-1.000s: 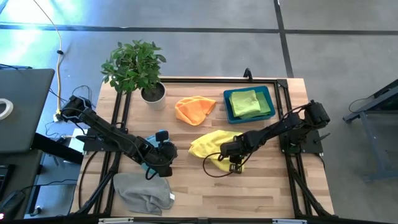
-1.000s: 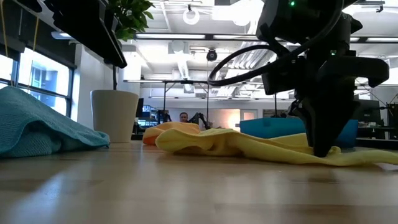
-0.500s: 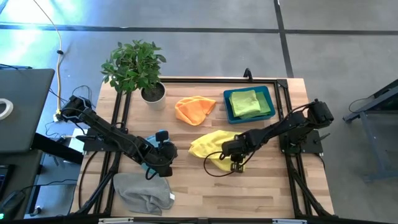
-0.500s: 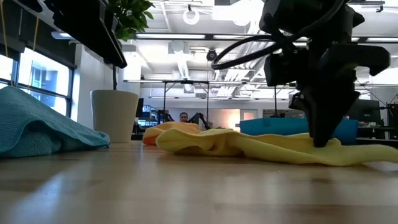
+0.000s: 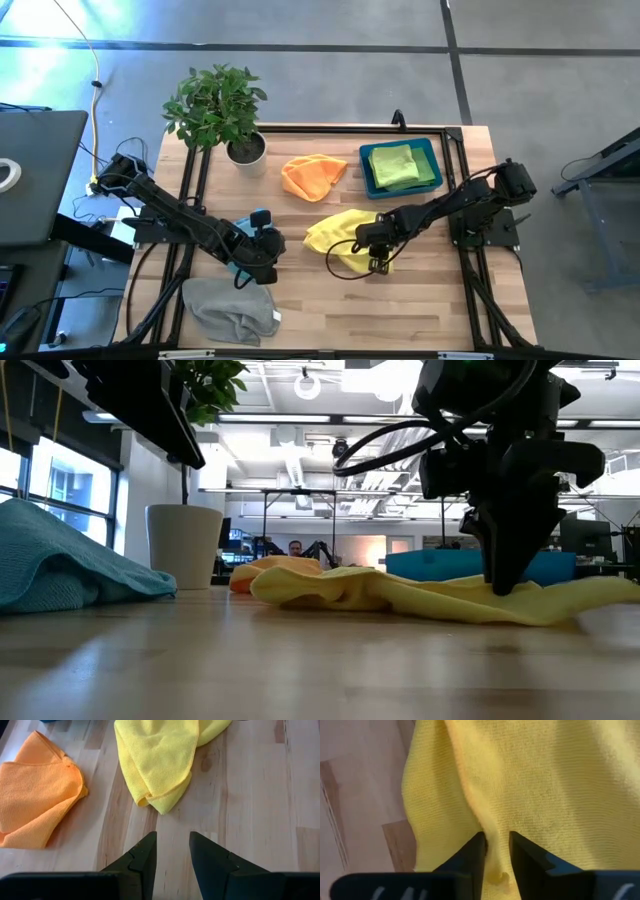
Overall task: Fold microfiber towels
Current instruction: Fold the yellow microfiber cloth
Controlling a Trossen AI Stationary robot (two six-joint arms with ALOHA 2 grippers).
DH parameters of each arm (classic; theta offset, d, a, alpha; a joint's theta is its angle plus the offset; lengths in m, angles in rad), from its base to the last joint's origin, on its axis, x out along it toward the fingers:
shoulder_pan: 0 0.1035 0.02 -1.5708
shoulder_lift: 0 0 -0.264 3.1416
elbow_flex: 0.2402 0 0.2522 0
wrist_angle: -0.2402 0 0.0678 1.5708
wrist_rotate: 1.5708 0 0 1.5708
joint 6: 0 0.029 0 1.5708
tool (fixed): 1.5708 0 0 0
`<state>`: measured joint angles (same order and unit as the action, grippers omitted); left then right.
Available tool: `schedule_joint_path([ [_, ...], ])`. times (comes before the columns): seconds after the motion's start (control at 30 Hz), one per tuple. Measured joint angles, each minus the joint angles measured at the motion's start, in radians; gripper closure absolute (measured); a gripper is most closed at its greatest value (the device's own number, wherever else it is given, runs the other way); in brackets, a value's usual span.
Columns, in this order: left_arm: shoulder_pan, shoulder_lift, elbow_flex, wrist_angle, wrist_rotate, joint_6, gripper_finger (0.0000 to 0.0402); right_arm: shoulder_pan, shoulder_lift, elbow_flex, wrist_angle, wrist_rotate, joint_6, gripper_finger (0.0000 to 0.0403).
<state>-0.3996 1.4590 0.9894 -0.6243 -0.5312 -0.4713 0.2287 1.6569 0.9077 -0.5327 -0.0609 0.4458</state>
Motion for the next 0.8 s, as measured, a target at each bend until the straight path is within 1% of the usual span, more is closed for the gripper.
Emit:
schedule_joint_path([
  [0.1, 0.000, 0.000, 0.000, 0.000, 0.000, 0.000, 0.0296, 0.000, 0.000, 0.000, 0.000, 0.006, -0.001, 0.0315],
  [0.3, 0.000, 0.000, 0.000, 0.000, 0.000, 0.000, 0.0296, -0.002, 0.000, 0.000, -0.001, 0.063, -0.001, 0.0330],
  [0.43, 0.000, 0.000, 0.000, 0.000, -0.001, 0.000, 0.0296, -0.012, 0.000, 0.000, -0.004, 0.097, -0.001, 0.0331],
  [0.5, 0.000, 0.000, 0.000, 0.000, -0.002, 0.000, 0.0296, -0.014, 0.000, 0.000, -0.003, 0.088, 0.003, 0.0331],
  [0.63, 0.000, 0.000, 0.000, 0.000, 0.001, -0.017, 0.0296, -0.007, 0.000, 0.001, -0.002, 0.024, 0.007, 0.0331],
  [0.8, 0.000, 0.000, 0.000, 0.000, 0.000, -0.016, 0.0296, 0.019, 0.000, -0.004, 0.000, 0.022, 0.010, 0.0331],
])
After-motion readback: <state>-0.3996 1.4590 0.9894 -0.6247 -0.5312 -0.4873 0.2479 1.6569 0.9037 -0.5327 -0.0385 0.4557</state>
